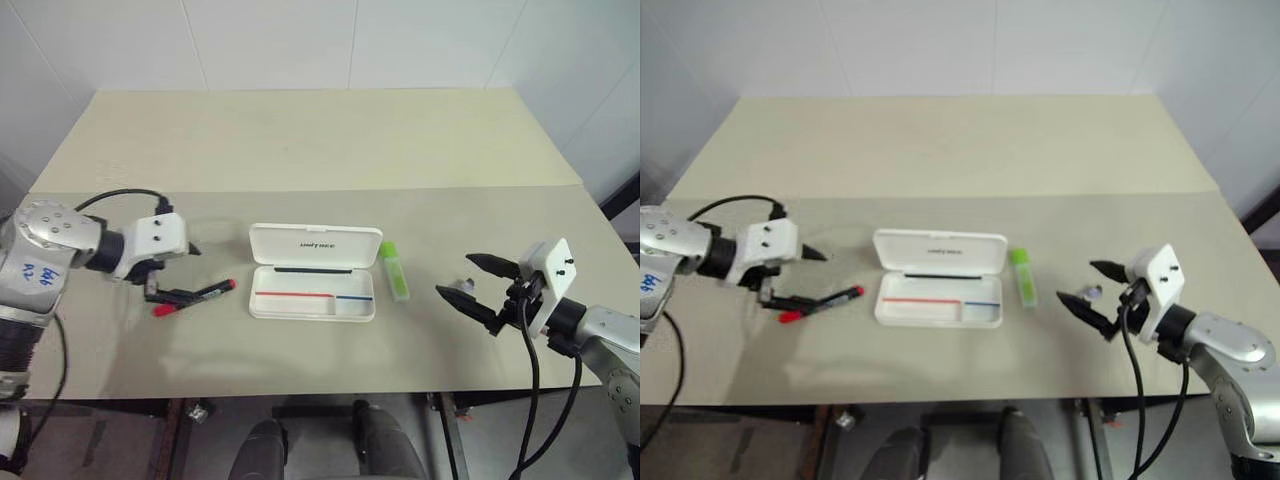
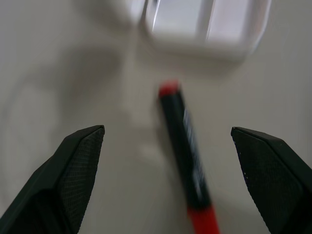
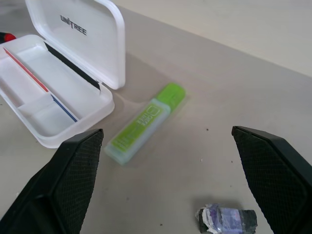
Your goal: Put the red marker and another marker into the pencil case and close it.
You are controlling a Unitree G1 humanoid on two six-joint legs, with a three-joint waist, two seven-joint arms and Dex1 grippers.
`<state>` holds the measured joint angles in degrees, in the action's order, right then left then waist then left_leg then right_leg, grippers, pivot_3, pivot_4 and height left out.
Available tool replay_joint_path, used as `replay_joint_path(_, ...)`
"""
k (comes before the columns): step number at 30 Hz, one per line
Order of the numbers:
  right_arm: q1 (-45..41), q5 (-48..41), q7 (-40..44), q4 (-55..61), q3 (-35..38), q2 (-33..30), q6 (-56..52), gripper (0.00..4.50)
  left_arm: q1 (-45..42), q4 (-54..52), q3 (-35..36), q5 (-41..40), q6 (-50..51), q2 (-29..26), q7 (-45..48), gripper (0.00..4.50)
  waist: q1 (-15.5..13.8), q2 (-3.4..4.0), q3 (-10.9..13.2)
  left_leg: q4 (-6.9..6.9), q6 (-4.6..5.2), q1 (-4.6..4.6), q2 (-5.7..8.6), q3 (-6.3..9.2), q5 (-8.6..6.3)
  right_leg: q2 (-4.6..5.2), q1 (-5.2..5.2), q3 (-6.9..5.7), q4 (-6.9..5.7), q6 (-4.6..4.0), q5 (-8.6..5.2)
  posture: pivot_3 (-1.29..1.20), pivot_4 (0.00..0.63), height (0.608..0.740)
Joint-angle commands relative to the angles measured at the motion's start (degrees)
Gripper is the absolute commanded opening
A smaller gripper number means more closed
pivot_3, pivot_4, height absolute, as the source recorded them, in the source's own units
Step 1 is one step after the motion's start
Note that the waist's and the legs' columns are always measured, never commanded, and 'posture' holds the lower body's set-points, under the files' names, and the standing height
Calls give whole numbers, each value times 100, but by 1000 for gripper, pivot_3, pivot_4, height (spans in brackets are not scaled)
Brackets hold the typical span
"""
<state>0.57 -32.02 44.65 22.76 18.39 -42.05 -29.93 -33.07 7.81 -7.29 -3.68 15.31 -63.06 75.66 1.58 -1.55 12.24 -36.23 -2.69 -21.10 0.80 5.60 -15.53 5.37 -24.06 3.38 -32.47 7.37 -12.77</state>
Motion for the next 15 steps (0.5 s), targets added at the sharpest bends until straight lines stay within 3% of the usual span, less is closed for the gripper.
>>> replay_joint_path(1, 183, -182, 281, 234, 136, -110, 76, 4500, -115, 211, -15, 138, -288, -129, 185, 4477, -15, -1, 0, 0, 0, -2, 0, 1, 0, 0, 0, -1, 0, 1, 0, 0, 150, 740)
replay_joint_path(15, 758, -210, 1684, 114, 420, -931, 557, 4500, -276, 361, -100, 401, -30, -147, 503, 4477, 13, -2, 0, -12, -1, 6, -14, -7, -8, -13, 0, 0, -15, -1, -5, 0, 150, 740)
